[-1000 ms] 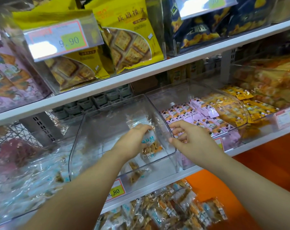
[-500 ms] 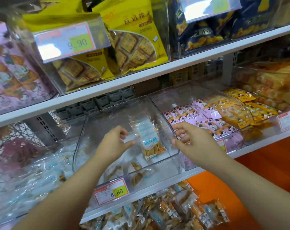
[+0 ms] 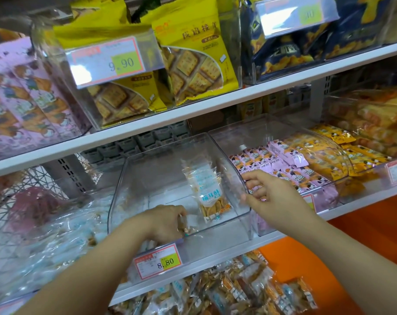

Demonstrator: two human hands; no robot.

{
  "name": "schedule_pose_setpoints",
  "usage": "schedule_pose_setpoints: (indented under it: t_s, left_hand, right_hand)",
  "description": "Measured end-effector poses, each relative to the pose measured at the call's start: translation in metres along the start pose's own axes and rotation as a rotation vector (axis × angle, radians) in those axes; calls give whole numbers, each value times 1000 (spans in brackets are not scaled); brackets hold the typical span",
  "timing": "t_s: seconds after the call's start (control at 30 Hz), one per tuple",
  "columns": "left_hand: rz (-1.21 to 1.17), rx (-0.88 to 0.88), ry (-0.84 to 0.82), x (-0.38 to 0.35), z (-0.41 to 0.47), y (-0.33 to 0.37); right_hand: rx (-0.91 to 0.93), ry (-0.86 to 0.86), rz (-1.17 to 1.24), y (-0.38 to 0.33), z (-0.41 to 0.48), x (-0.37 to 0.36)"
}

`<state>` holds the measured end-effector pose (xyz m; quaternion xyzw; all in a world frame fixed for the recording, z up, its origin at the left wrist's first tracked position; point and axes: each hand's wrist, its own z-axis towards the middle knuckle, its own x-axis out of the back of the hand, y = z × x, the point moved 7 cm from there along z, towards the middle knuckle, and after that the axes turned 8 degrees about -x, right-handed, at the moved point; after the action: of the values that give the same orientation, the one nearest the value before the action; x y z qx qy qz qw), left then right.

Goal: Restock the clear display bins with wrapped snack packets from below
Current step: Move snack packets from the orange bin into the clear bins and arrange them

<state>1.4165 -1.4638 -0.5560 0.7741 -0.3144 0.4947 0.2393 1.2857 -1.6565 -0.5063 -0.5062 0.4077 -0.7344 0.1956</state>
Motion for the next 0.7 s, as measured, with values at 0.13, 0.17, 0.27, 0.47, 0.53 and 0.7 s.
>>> schedule_pose_setpoints:
  t_s: [0.13, 0.17, 0.27, 0.47, 0.53, 0.7]
  left_hand:
    - [-53, -40, 70, 30, -21, -4]
    - [-68, -57, 108, 39, -27, -4]
    - [-256, -70, 251, 64, -45, -7]
    - [-985, -253, 247, 73, -63, 27]
    - [-1146, -293, 198, 67, -59, 40]
    - [-1347, -317, 144, 64, -52, 66]
  right_hand:
    - [11, -10, -7, 0, 1, 1]
    - [10, -10, -4, 0, 1, 1]
    - [27, 52, 17, -1, -1, 4]
    - [265, 240, 16, -33, -14, 17]
    - [278, 139, 65, -40, -18, 9]
    - [163, -100, 407, -39, -22, -3]
